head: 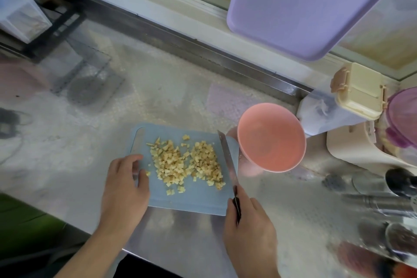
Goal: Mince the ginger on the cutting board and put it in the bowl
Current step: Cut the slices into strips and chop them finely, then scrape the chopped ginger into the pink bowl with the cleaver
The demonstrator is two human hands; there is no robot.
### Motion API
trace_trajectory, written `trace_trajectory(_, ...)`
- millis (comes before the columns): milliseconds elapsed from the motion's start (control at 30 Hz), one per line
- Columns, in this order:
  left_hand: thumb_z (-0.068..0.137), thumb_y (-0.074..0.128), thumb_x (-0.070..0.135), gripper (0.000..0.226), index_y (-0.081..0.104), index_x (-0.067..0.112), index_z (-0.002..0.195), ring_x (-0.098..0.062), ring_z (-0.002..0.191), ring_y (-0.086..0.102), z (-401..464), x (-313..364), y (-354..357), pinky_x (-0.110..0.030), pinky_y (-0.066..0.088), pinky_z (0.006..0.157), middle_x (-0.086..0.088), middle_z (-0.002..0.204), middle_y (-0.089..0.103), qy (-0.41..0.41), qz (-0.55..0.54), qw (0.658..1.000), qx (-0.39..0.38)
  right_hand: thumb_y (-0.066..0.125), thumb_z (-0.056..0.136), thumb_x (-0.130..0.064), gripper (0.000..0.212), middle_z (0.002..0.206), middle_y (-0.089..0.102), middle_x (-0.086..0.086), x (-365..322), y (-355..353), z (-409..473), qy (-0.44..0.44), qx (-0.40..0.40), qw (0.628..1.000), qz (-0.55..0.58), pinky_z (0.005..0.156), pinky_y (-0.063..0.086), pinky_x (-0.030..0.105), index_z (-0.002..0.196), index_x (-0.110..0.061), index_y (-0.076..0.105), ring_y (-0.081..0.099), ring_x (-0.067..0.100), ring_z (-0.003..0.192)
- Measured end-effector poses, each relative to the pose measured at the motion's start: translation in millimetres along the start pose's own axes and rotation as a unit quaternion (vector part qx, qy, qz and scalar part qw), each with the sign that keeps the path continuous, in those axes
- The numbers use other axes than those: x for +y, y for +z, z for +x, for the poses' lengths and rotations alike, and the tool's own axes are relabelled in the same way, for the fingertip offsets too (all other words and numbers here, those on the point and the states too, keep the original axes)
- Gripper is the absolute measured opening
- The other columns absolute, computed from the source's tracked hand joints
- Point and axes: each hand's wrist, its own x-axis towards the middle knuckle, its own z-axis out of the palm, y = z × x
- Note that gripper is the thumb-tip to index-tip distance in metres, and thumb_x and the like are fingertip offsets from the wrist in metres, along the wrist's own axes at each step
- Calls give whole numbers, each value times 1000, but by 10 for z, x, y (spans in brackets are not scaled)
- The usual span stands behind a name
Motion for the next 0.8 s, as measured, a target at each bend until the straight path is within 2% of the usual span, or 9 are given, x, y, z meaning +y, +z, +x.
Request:
trace_trajectory(100,99,63,12,21,65,25,115,-6,87,61,3,12,11,-25,46,78,9,106,58,28,12,999,-17,74,87,-21,35,73,62,-7,-90,97,-59,-34,-13,999,2,41,47,25,122,-18,76,60,14,50)
trace_trajectory(167,99,65,16,18,66,27,113,-2,85,61,6,20,25,-21,46,76,13,101,62,46,11,999,-27,69,86,-27,37,75,64,-9,-146,137,-109,-40,-25,998,31,47,44,12,121,-20,76,61,9,55)
trace_trajectory(267,99,66,16,17,68,27,112,1,87,64,23,31,24,-10,43,75,15,100,66,41,-15,999,-31,70,93,-24,34,78,67,-11,-114,110,-113,-23,-30,995,95,61,41,1,126,-22,75,63,5,73)
trace_trajectory(367,100,63,16,17,68,29,110,1,86,63,44,35,-29,-10,43,73,14,102,65,41,-21,999,-21,74,94,-15,34,82,70,-12,-29,12,-83,-16,-42,992,121,72,43,1,128,-22,76,63,-3,89)
trace_trajectory(467,99,62,13,19,68,27,111,-1,87,62,50,56,-80,-17,46,73,14,102,60,63,-19,998,-9,74,94,-13,31,76,67,-20,45,-104,-89,-10,-43,991,123,68,44,5,120,-28,77,64,0,82)
trace_trajectory(567,98,63,9,22,69,24,113,-6,96,60,48,131,-63,-23,47,81,13,106,58,110,-14,994,-7,73,93,-15,32,79,68,-20,139,-164,-167,-6,-38,993,113,65,48,12,112,-40,75,65,4,74)
trace_trajectory(633,97,63,9,25,68,25,115,-7,107,57,50,216,-9,-18,43,88,15,113,57,146,-10,989,-25,71,91,-20,30,79,68,-21,186,-188,-237,10,-24,995,101,64,47,11,108,-44,74,64,2,72)
trace_trajectory(733,98,62,11,27,66,28,119,-2,118,50,84,361,93,-6,37,89,18,122,52,183,-7,981,-62,67,82,-29,30,70,66,-19,210,-252,-344,51,-5,994,100,58,45,8,106,-47,69,62,2,64)
trace_trajectory(800,100,60,16,27,64,27,125,-3,125,47,166,456,170,-8,37,97,16,131,50,211,4,974,-82,66,81,-30,25,63,65,-17,246,-280,-425,77,-9,991,111,56,46,9,101,-46,67,63,3,58)
